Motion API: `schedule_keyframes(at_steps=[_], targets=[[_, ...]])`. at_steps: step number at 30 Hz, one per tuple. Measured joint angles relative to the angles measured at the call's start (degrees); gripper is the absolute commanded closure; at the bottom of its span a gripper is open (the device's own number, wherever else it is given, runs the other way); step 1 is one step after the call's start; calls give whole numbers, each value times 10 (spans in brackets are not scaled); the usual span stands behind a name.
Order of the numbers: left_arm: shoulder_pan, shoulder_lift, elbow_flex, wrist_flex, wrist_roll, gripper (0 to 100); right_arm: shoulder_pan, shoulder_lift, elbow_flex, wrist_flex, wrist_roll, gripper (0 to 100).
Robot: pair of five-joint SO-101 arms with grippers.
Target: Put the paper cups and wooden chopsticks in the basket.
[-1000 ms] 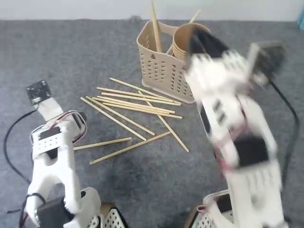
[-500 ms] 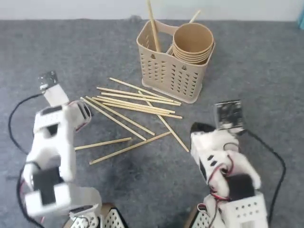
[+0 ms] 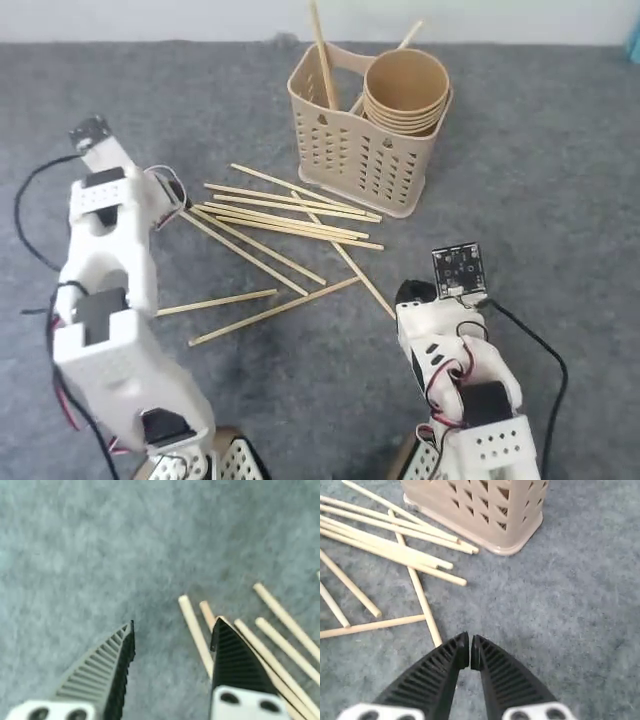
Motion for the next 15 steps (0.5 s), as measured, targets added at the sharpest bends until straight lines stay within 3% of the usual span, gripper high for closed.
schedule_keyframes(at_steps=[6,9,12,15], targets=[[19,51,-38,32,16,773,6,-11,0,10,0,980],[23,83,-89,87,46,841,6,-11,0,10,0,980],[24,122,-148,142,69,992,5,-11,0,10,0,980],[33,149,-199,173,74,987,5,-11,0,11,0,980]])
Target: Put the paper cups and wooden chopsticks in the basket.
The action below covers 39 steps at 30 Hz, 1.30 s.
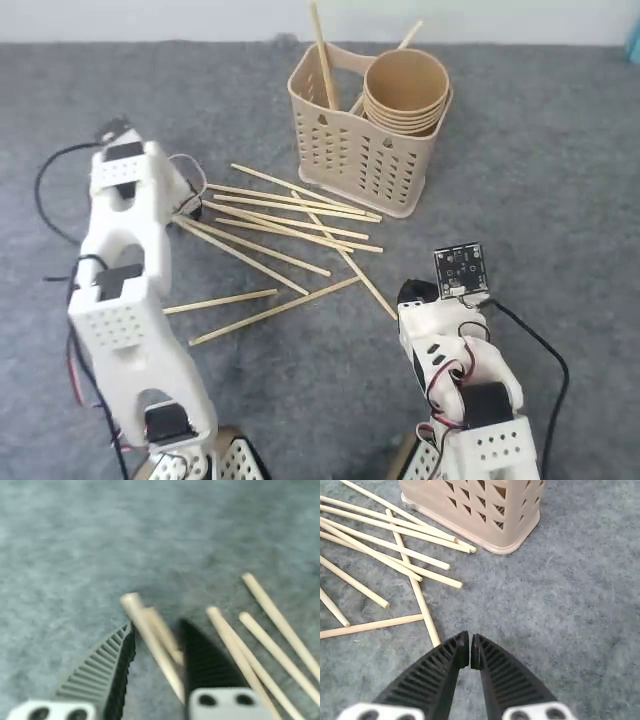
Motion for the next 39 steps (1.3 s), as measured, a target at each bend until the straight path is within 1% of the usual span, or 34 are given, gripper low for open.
schedule_keyframes(at_steps=[9,14,21,27,35,39], targets=[[22,-9,-11,82,1,988,0,0,0,0,0,980],[28,-84,-11,107,1,988,0,-4,0,0,0,980],[36,-217,-11,109,-3,987,0,-4,0,0,0,980],[82,-331,-11,68,-69,987,0,-4,0,0,0,980],[153,-493,-11,-48,-161,987,22,-4,0,0,0,980],[182,-539,31,-126,-186,987,21,-4,0,0,0,980]])
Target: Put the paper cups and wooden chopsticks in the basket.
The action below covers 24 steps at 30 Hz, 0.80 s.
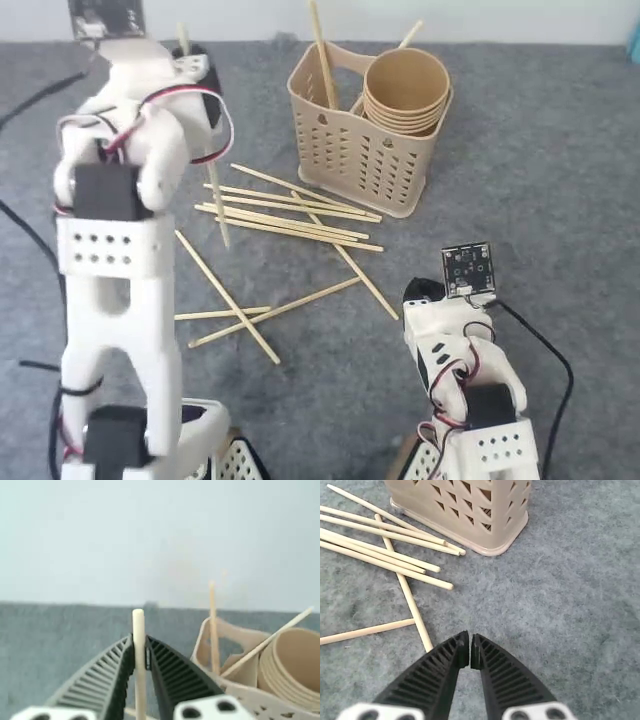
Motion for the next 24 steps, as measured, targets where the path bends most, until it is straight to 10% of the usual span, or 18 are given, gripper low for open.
schedule_keyframes(at_steps=[12,24], targets=[[64,-92,270,-566,-18,987,0,0,0,0,0,980],[86,76,76,-615,-18,987,0,0,0,0,0,980]])
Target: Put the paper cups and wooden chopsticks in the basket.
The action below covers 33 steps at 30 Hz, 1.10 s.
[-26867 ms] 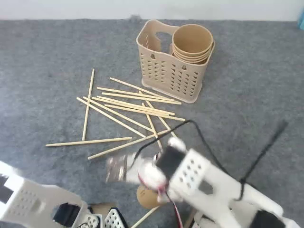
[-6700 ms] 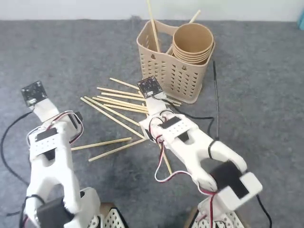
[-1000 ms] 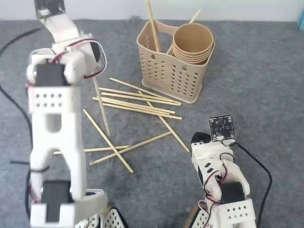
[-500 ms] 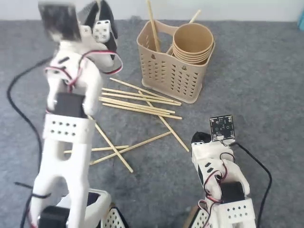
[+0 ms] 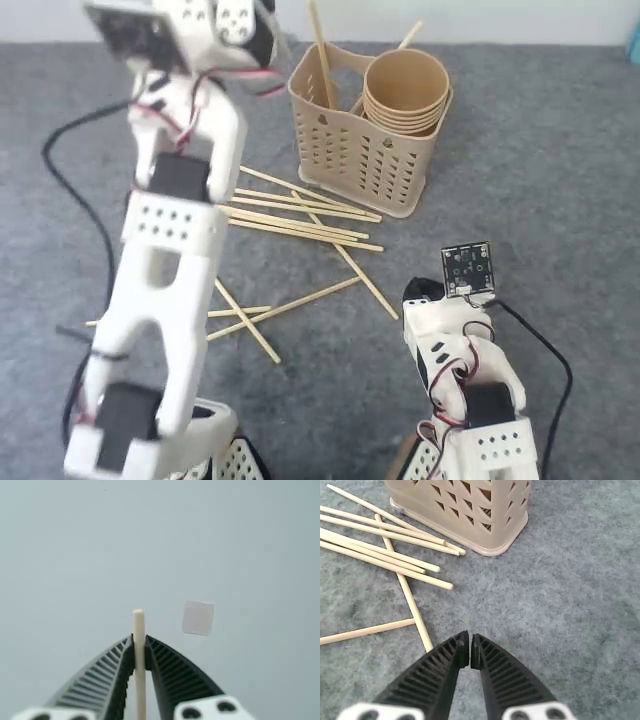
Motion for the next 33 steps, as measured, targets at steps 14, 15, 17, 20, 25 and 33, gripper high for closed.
schedule_keyframes(at_steps=[14,15,17,20,25,33], targets=[[24,146,-35,0,-1,827,0,0,0,-6,0,980],[24,146,-25,0,-1,780,0,0,0,-6,0,980],[22,146,-16,4,-1,707,0,0,0,-6,0,980],[9,142,-16,73,-1,697,0,0,0,-6,0,980],[-25,54,-16,252,-1,723,0,0,0,-6,0,980],[-141,-125,22,619,-1,791,0,0,0,-4,6,980]])
